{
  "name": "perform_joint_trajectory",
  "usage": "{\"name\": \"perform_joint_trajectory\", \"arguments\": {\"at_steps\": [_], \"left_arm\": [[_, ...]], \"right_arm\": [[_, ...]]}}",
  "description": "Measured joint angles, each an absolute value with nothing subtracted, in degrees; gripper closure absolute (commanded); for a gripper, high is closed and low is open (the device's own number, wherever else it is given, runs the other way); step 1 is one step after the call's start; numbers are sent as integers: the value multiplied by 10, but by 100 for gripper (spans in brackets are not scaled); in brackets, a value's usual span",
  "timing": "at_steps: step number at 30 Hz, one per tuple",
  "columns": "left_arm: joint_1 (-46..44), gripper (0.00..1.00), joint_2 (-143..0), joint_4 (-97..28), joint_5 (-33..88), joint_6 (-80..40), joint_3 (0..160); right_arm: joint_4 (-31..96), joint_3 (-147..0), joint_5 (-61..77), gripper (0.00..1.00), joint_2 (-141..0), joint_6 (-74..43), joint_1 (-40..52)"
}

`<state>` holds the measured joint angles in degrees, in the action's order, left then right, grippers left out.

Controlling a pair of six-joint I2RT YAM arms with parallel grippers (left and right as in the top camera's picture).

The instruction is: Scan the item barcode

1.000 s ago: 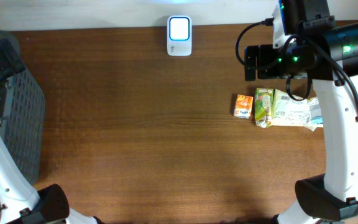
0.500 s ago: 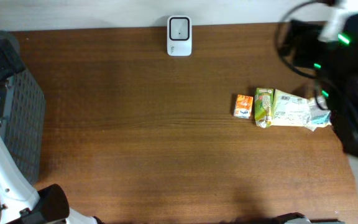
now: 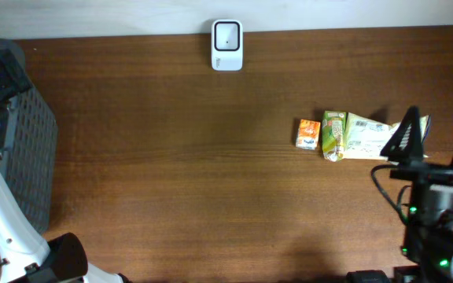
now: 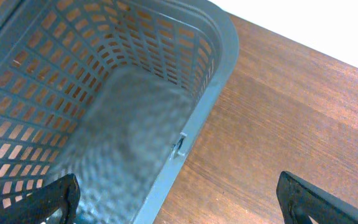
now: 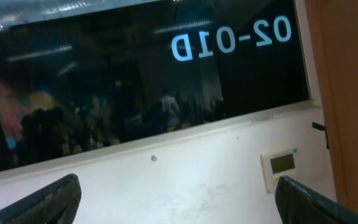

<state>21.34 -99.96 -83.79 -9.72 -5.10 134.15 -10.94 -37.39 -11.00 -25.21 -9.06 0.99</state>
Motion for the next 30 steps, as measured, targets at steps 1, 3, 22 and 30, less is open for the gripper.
{"name": "perform_joint_trajectory", "arguments": {"at_steps": [1, 3, 22, 30], "left_arm": [[214, 1, -1000, -836, -97, -51, 1342], [213, 1, -1000, -837, -97, -51, 1341], [214, 1, -1000, -837, -97, -51, 1342], [213, 1, -1000, -838, -97, -51, 1341]], "right_arm": [[-131, -340, -110, 1, -237, -91, 10], [-145, -267, -110, 1, -201, -93, 11], [-135, -13, -108, 1, -9, -202, 32], [-11, -8, -125, 1, -8, -210, 44]]}}
